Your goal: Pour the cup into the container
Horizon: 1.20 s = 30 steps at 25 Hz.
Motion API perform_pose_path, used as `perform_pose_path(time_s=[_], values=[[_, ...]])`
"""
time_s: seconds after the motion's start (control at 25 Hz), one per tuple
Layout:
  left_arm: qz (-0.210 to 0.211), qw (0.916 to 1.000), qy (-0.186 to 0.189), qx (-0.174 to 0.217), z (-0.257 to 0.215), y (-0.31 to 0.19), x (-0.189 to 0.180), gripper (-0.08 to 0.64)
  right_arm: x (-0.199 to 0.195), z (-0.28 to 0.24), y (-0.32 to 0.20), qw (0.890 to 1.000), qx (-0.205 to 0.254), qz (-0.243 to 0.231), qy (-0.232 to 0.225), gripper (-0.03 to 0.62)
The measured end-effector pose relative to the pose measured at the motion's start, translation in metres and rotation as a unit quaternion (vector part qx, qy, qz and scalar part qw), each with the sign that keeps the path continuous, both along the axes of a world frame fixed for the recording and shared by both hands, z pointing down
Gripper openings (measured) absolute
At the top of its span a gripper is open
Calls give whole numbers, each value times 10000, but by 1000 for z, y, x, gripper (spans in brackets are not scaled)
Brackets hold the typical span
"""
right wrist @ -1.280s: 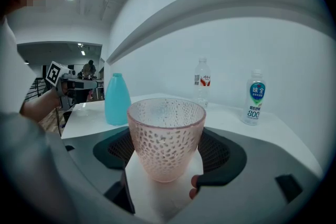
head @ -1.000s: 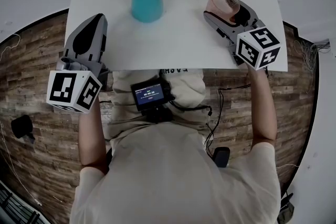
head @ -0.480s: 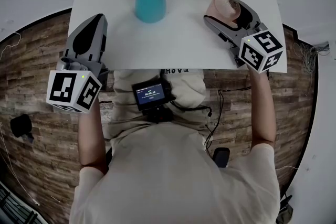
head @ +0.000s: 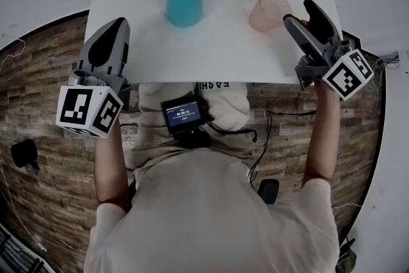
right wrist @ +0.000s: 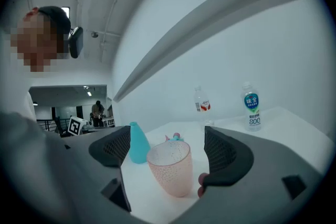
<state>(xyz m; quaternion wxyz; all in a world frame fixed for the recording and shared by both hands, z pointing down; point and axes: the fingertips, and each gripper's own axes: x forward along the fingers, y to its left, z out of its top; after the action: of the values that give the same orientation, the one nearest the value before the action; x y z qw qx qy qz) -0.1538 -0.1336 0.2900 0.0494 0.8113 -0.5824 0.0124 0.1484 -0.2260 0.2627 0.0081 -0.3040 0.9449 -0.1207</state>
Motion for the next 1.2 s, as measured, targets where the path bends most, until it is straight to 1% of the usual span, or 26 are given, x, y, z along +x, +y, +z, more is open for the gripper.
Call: perform_pose_path(time_s=[0.2,0.36,0.44,0.64,0.8,0.96,1.2], values=[[64,10000,-9,67,-5,32,15,9,34,-4,32,9988,-218,143,-404,438],[65,9999,5,113,-18,39,16,9,42,-22,37,9976,-220,178,-636,437],[53,9999,13,86,-21,46,18,9,45,-26,44,9974,-187,195,-664,437],[81,9999,47,106,-16,58,26,9,57,-17,61,9965,-282,315,-726,437],[43,9999,121,29,-5,50,20,9,52,-6,52,9959,-328,357,-766,437],[15,9998,166,-68,14,46,15,9,49,11,49,9959,-249,498,-708,435],[42,9995,277,-146,26,40,19,9,59,20,48,9959,-149,729,-515,389]])
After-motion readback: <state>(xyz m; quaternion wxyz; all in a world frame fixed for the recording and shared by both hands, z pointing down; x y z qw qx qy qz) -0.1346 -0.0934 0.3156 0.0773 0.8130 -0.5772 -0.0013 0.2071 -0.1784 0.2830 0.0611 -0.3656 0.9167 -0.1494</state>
